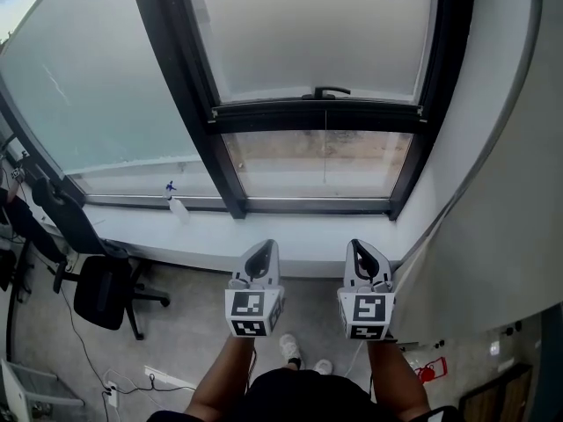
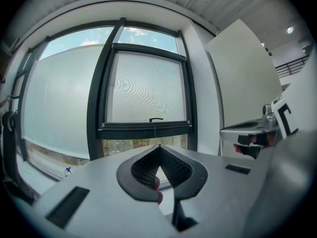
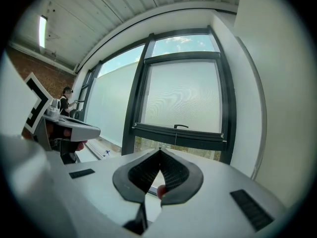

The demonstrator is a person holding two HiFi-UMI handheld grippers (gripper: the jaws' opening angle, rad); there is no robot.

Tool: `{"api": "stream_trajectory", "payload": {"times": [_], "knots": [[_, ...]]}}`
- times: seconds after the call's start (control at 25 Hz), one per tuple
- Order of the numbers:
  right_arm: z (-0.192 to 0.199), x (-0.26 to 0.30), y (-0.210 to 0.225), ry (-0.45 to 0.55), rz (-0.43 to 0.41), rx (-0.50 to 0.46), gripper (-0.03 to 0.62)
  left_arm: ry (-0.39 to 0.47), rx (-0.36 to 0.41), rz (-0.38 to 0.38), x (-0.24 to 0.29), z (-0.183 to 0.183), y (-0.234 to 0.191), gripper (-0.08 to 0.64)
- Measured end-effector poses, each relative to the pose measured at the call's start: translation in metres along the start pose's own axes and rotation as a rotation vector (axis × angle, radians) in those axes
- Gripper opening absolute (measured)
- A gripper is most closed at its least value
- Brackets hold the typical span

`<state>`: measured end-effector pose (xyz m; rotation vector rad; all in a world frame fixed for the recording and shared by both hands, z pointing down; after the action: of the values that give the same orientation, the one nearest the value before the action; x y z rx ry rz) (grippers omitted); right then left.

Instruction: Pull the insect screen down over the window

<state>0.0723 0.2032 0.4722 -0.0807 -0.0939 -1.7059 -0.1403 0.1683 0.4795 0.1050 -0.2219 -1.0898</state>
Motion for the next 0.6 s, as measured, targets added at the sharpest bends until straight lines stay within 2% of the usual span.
{"api": "stream_trajectory", "payload": {"times": [0.6], "knots": [[0.004, -0.012, -0.006, 0.027, -0.022, 0.027, 0.005, 0.012, 0.015, -0.013, -0.017, 0.001, 0.014, 0.003]]}}
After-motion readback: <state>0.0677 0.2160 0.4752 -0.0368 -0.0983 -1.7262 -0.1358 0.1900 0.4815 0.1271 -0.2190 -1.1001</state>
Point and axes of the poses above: the fingertips, and each gripper's own axes: x forward along the fingers, y to its right, z out of its underside, the point moved 8 cm from there along -x, backward along the fingers, and after that the axes turned 10 degrees about x, right-handed, at the moved point
